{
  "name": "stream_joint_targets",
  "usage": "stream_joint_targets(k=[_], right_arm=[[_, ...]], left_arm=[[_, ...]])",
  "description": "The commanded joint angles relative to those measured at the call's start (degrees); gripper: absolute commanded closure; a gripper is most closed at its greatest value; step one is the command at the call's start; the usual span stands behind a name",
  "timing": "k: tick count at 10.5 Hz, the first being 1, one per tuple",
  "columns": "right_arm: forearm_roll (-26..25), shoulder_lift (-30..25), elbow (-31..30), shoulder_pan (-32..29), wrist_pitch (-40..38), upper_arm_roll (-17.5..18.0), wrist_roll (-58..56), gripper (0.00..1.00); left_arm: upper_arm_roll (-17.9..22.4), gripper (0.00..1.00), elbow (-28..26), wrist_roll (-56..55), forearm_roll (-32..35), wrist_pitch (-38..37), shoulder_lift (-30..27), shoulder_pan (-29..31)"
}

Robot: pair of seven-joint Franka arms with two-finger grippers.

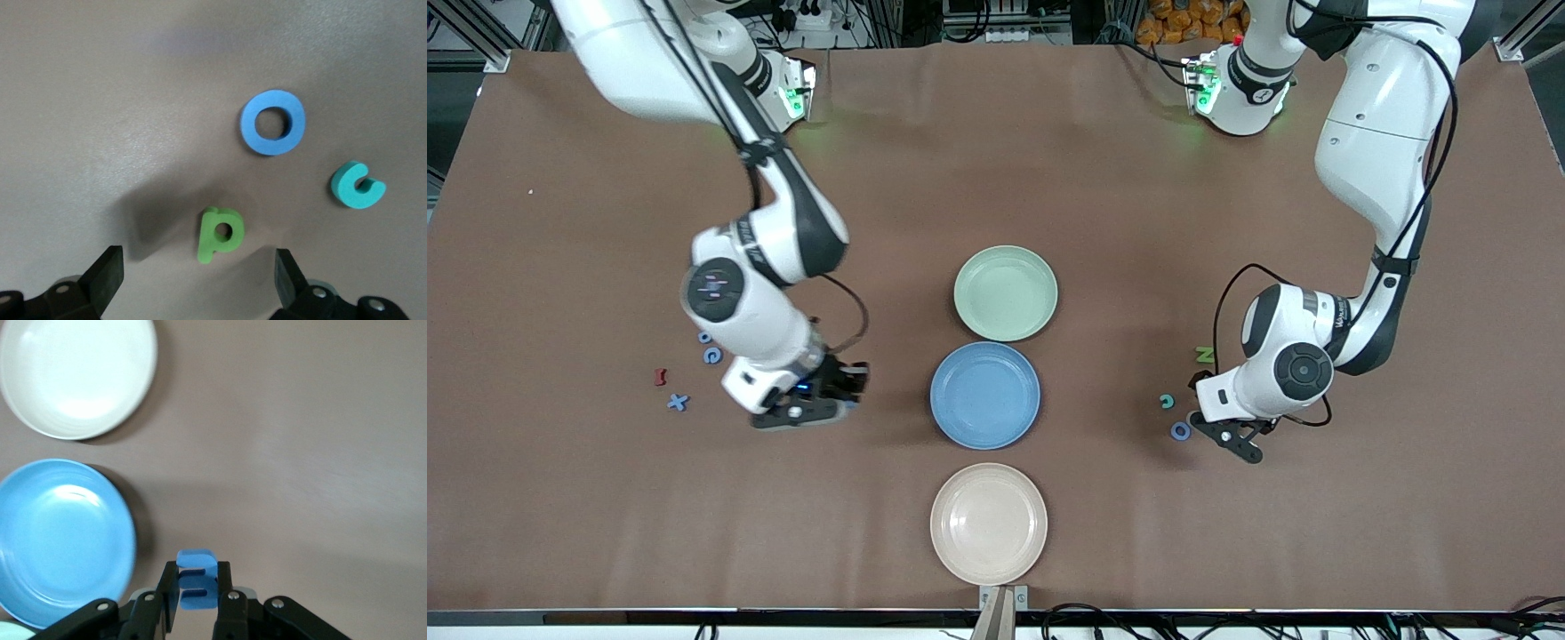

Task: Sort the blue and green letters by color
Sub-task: 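Carry the blue 3 to the blue plate while the left gripper lowers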

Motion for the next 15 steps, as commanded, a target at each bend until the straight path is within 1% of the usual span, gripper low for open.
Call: stream_joint_targets(k=[1, 3, 4, 5, 6, 7, 8, 11, 15], right_arm=[[1.11, 7.88, 6.63, 5.66, 9.76, -0.75, 0.66, 1.00], [1.03, 11.04, 6.63, 9.00, 17.43, -0.75, 3.11, 1.00], [1.03, 12.02, 6.72, 10.15, 18.94, -0.75, 4.07, 0.99], [1.11, 12.81, 7.07, 11.21, 19.04, -0.75, 4.69, 0.95], [1.03, 13.08, 7.25, 12.26, 18.95, -0.75, 7.48, 0.84], [0.76, 12.99, 7.25, 13.49, 18.95, -0.84, 12.21, 0.04], [0.59, 12.99, 7.16, 14.11, 18.60, -1.19, 14.09, 0.00], [0.41, 11.24, 6.46, 13.94, 15.19, -3.55, 13.05, 0.00], [0.67, 6.15, 6.37, 12.11, 2.03, -10.49, 4.02, 0.00]], left_arm=[[-0.25, 0.00, -0.08, -0.52, -2.74, 0.57, 0.24, 0.39], [-0.25, 0.00, -0.08, -0.43, -3.62, 0.57, 0.25, 0.30], [-0.25, 0.00, -0.08, -0.26, -3.62, 0.57, 0.25, 0.30], [-0.07, 0.41, 0.01, -0.34, -3.71, 0.66, 0.25, 0.30], [-0.07, 0.76, 0.01, -0.78, -4.06, 0.58, 0.16, 0.30], [-0.07, 1.00, 0.01, -1.04, -4.15, 0.57, 0.16, 0.04], [-0.07, 1.00, 0.01, -1.05, -4.15, 0.66, 0.16, -0.22], [-0.07, 1.00, 0.01, -1.05, -4.06, 0.66, 0.07, -0.31], [-0.07, 1.00, 0.71, -1.74, -4.06, 0.57, -0.81, -0.31]])
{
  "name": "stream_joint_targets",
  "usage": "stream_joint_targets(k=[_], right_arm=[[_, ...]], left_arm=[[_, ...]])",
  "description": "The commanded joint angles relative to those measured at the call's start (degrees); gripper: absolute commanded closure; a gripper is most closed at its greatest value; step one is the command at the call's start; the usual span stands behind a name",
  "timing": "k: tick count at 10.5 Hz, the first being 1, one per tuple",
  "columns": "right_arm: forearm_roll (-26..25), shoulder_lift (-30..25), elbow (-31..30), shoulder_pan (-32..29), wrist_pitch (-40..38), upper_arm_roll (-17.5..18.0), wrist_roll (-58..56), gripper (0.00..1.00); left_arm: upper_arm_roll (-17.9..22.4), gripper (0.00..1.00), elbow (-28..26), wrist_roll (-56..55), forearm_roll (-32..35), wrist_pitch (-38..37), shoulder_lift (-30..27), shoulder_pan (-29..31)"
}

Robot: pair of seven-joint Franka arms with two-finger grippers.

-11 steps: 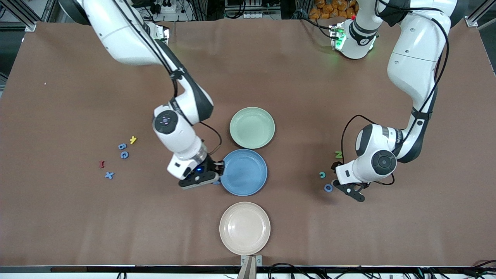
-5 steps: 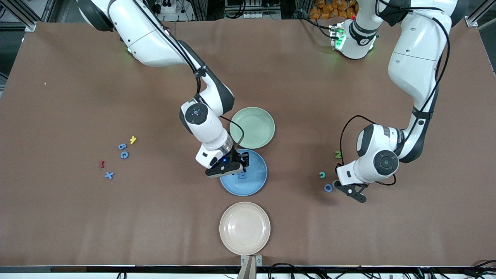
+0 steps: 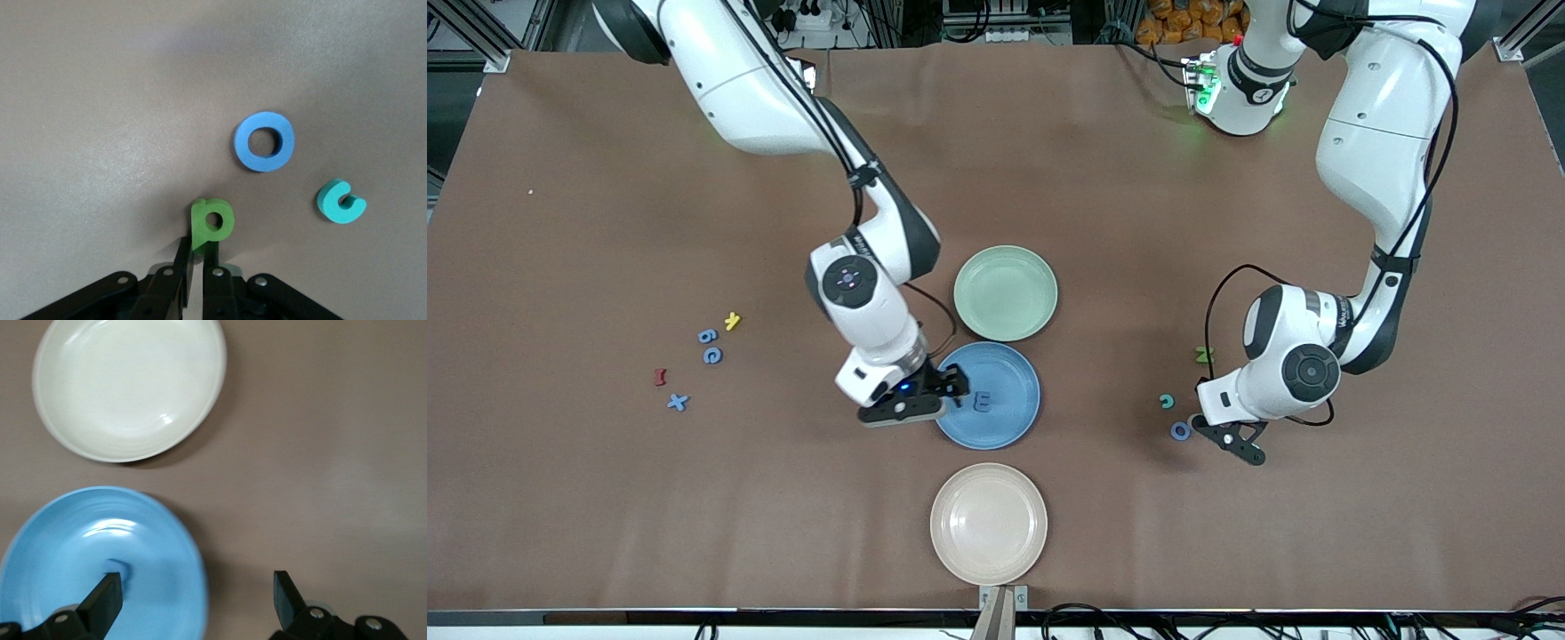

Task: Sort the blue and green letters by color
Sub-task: 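Carry the blue 3 to the blue plate while the left gripper lowers, then release the 3 on the blue plate while the left gripper grasps green p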

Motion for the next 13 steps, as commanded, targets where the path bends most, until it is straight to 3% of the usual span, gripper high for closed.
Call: stream_joint_targets(k=[1, 3, 5, 8, 11, 13], right_arm=[[0.65, -5.72, -0.63, -3.00, -12.72, -3.45, -6.43, 0.00], [0.74, -8.80, -0.63, -5.90, -22.48, -5.47, -12.31, 0.00], [0.65, -10.92, -0.81, -8.63, -25.69, -7.84, -13.47, 0.00], [0.48, -14.17, -4.32, -13.89, -25.26, -10.31, -13.47, 0.00], [1.62, -15.76, -7.82, -19.35, -24.47, -11.63, -13.30, 0.00], [4.85, -16.90, -14.13, -21.99, -18.97, -11.98, -13.12, 0.00]], left_arm=[[0.12, 1.00, 0.10, -2.23, -1.13, 0.30, -1.38, -0.44], [-0.06, 1.00, 0.10, -3.37, -1.13, 0.21, -3.31, -0.52], [-0.67, 1.00, 0.10, -6.52, -1.22, 0.03, -4.81, -1.22], [-5.76, 1.00, -0.69, -21.35, -0.52, -0.23, -5.07, -2.54], [-5.86, 1.00, -1.31, -32.44, -0.43, -4.16, -6.13, -10.60], [-5.86, 1.00, -1.31, -40.43, -0.43, -8.12, -6.74, -17.10]])
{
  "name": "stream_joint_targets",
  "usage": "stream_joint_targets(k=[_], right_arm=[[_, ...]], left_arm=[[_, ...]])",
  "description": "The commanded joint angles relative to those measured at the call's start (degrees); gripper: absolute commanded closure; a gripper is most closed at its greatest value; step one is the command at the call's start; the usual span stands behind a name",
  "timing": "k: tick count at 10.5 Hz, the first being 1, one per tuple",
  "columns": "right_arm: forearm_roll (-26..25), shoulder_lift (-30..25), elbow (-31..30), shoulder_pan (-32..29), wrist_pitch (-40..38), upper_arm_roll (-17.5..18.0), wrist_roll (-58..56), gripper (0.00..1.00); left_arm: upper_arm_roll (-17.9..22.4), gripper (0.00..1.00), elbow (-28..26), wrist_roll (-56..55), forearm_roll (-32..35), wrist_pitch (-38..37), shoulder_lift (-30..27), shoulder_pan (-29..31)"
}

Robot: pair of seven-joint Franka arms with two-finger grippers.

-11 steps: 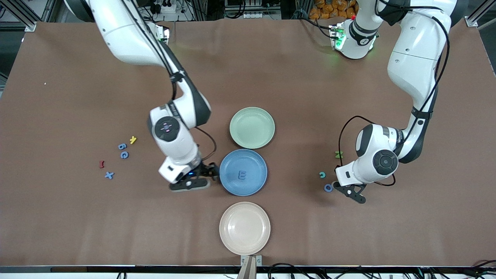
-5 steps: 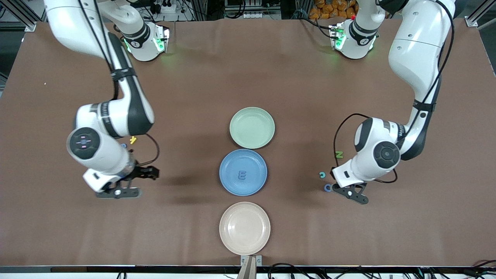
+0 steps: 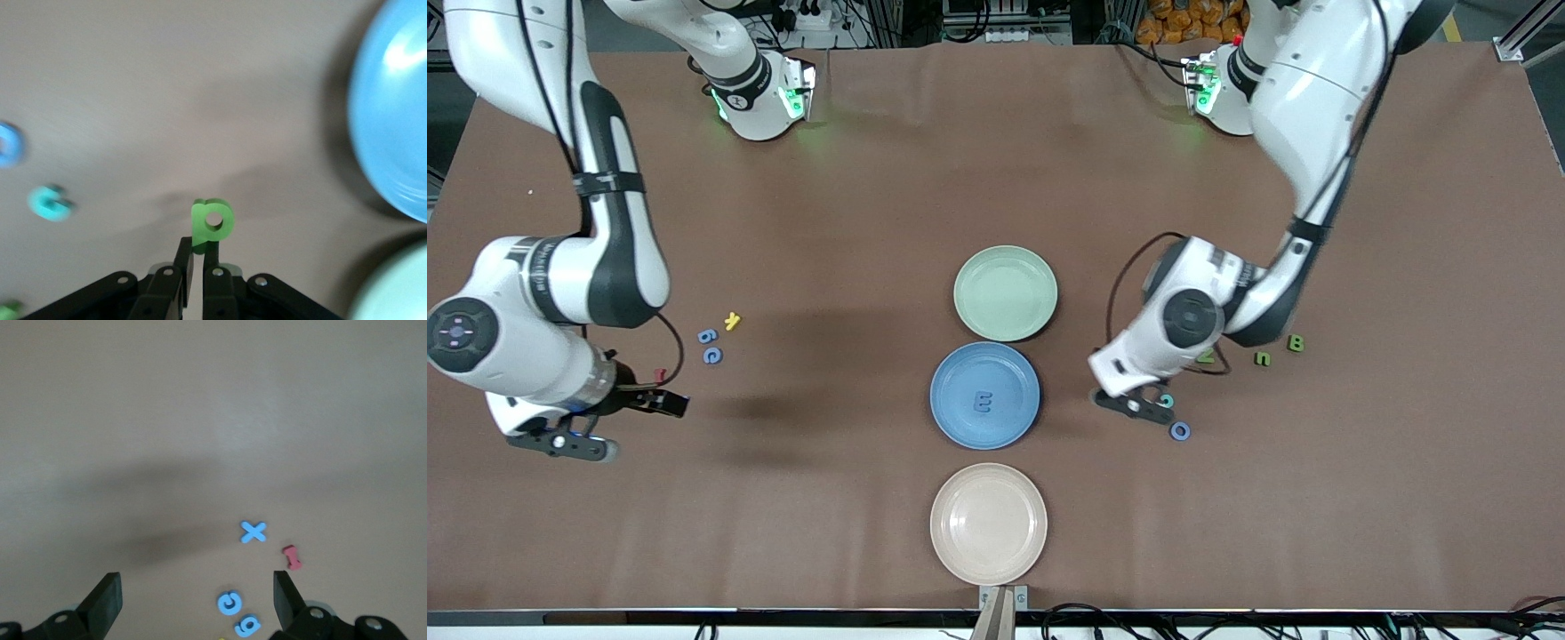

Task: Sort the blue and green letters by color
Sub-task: 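Place the green p on the green plate while the right gripper reaches x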

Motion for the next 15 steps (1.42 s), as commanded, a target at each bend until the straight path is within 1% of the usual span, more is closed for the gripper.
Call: stream_joint_targets(k=[1, 2, 3, 4, 5, 6, 7, 9, 11, 13, 15], right_arm=[[5.30, -3.84, -12.83, -3.13, 10.89, 0.17, -0.10, 0.00], [7.23, -3.58, -14.78, -3.58, 13.81, 0.17, -0.19, 0.00], [8.82, -2.97, -15.32, -3.75, 14.36, 0.17, -0.28, 0.00], [8.92, -2.18, -15.68, -3.76, 14.45, 0.17, -0.28, 0.00], [8.92, -1.65, -16.64, -3.76, 16.37, 0.17, -0.28, 0.00], [8.92, -0.60, -17.08, -3.76, 17.78, 0.26, -0.28, 0.00], [8.92, 1.06, -17.09, -3.76, 19.62, 0.26, -0.28, 0.00], [8.92, 3.79, -17.00, -4.28, 22.79, 0.26, -0.28, 0.00], [9.01, 4.94, -17.00, -4.72, 23.76, 0.26, -0.28, 0.00], [9.36, 6.69, -17.00, -4.72, 26.48, 0.43, 0.16, 0.00], [10.06, 7.31, -17.00, -4.72, 27.28, 0.52, 0.16, 0.00]], left_arm=[[0.82, 1.00, -1.57, -11.29, -0.16, -5.21, -2.62, -9.28], [0.82, 1.00, -1.49, -14.37, -0.16, -5.48, -2.45, -11.75], [0.82, 1.00, -1.48, -16.75, -0.25, -5.57, -2.10, -14.04], [0.82, 1.00, -1.40, -18.26, -0.25, -5.57, -1.83, -15.45], [0.74, 1.00, -1.14, -19.66, -0.25, -5.57, -1.83, -16.60], [0.73, 0.73, -1.05, -21.42, -0.77, -5.57, -1.83, -16.96], [0.73, 0.01, -0.96, -23.26, -0.43, -5.57, -1.83, -17.14], [0.82, 0.00, -1.22, -24.42, -0.51, -5.66, -1.83, -17.23], [1.69, 0.00, -1.48, -24.69, 0.97, -8.72, -2.44, -16.53], [1.88, 0.00, -2.18, -24.86, 2.04, -8.65, -3.23, -14.86], [1.96, 0.00, -6.91, -25.21, 2.12, -5.77, -5.77, -14.68]])
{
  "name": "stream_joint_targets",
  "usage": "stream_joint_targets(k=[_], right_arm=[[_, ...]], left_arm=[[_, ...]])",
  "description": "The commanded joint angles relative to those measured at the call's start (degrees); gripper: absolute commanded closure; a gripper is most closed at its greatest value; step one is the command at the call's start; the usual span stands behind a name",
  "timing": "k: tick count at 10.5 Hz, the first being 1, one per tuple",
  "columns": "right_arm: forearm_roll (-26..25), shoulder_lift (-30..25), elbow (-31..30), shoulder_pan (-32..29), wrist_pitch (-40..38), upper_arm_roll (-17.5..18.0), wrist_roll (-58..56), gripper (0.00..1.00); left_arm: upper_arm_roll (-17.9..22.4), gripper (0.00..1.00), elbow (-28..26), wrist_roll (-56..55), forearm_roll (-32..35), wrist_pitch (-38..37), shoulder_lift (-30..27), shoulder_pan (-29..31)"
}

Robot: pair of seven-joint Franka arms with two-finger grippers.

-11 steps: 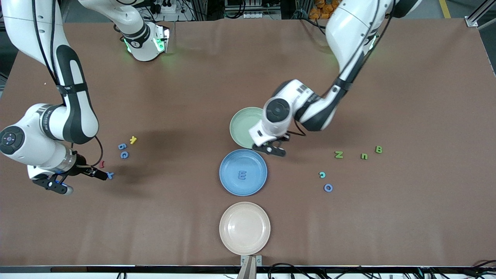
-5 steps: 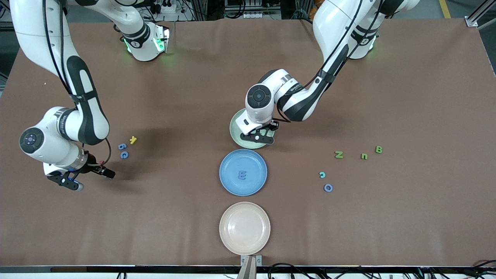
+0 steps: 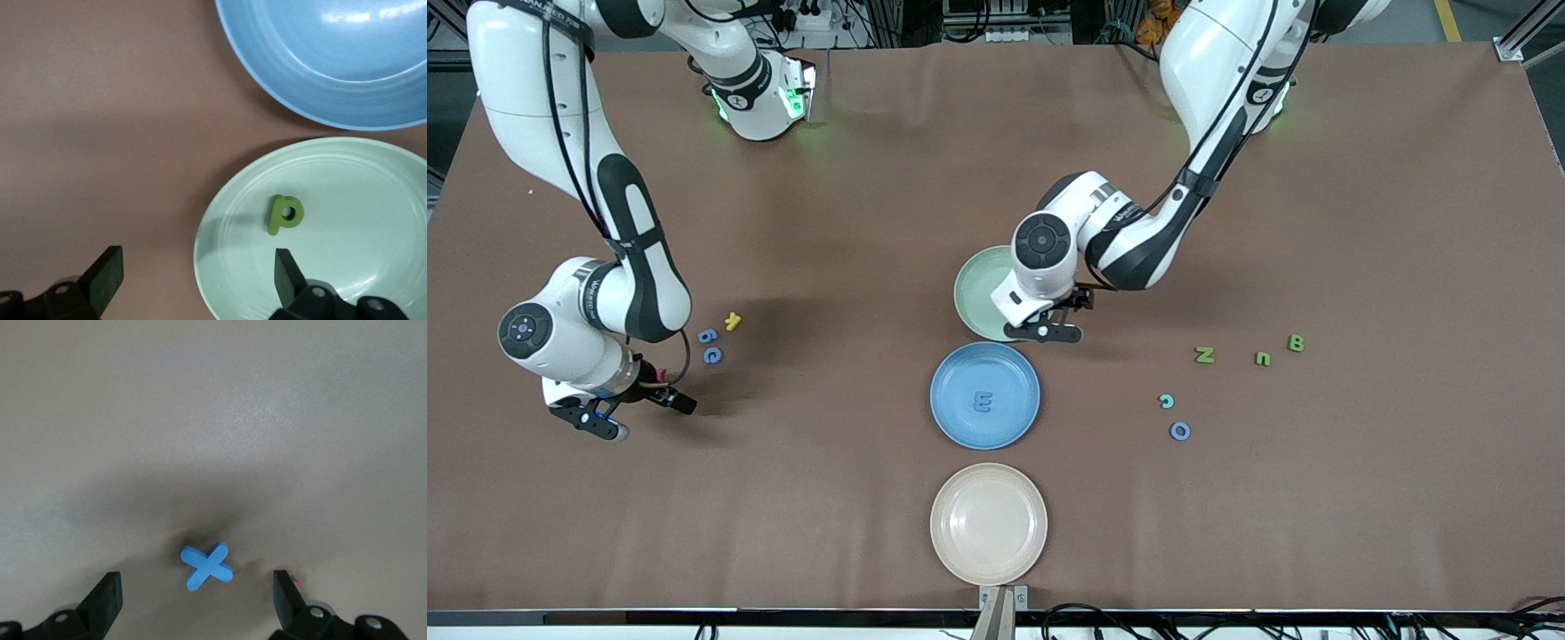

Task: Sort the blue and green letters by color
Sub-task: 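Place the green p on the green plate while the right gripper reaches x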

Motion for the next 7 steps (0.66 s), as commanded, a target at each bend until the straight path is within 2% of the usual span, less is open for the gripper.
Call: stream_joint_targets(k=[1, 3, 5, 6, 7], right_arm=[[1.55, 1.11, -0.05, -0.61, 2.72, 0.79, 0.14, 0.00], [2.68, 1.81, -0.05, -0.52, 3.87, 0.96, 0.31, 0.00], [3.30, 1.99, -0.14, -0.34, 4.57, 1.14, 0.31, 0.03], [3.30, 2.17, -0.14, -0.25, 4.92, 1.14, 0.31, 0.11], [3.22, 2.34, -0.22, -0.25, 5.45, 1.40, -0.03, 0.28]], left_arm=[[0.10, 0.00, -10.62, -1.86, 1.50, 6.18, -6.86, 0.63], [0.10, 0.00, -21.26, -1.78, 1.68, 15.76, -12.58, 1.51], [-0.08, 0.00, -22.27, -1.25, 3.69, 16.68, -13.31, 5.97], [-0.08, 0.00, -22.27, -0.90, 4.13, 17.03, -13.13, 8.43], [0.01, 0.00, -22.19, -0.81, 5.36, 17.20, -12.96, 10.63]])
